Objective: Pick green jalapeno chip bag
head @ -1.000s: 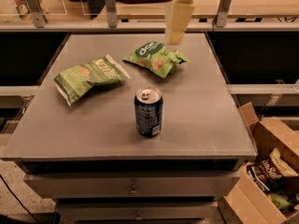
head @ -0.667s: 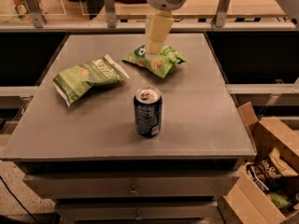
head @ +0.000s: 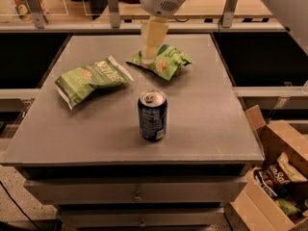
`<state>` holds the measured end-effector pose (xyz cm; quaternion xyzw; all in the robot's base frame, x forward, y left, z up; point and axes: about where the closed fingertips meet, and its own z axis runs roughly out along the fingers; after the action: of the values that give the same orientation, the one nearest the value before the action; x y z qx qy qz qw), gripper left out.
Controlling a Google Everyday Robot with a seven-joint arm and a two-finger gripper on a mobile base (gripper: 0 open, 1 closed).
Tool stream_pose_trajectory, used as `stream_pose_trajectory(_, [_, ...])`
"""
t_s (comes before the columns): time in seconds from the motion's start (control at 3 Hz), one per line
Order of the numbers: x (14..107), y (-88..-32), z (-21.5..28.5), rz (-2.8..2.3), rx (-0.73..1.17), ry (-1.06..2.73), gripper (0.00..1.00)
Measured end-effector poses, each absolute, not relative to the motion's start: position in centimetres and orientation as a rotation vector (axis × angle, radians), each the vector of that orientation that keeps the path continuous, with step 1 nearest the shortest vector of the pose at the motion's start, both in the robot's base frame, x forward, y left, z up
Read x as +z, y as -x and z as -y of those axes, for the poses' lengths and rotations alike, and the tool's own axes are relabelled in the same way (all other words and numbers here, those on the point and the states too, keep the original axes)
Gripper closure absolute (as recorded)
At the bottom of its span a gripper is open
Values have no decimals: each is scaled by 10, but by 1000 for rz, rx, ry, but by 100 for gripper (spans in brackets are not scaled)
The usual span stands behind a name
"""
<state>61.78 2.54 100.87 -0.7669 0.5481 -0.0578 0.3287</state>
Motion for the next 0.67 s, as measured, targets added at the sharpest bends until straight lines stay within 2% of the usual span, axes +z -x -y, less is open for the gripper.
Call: stream_pose_trajectory(0.67, [996, -662, -58, -1274, -256, 2037, 0])
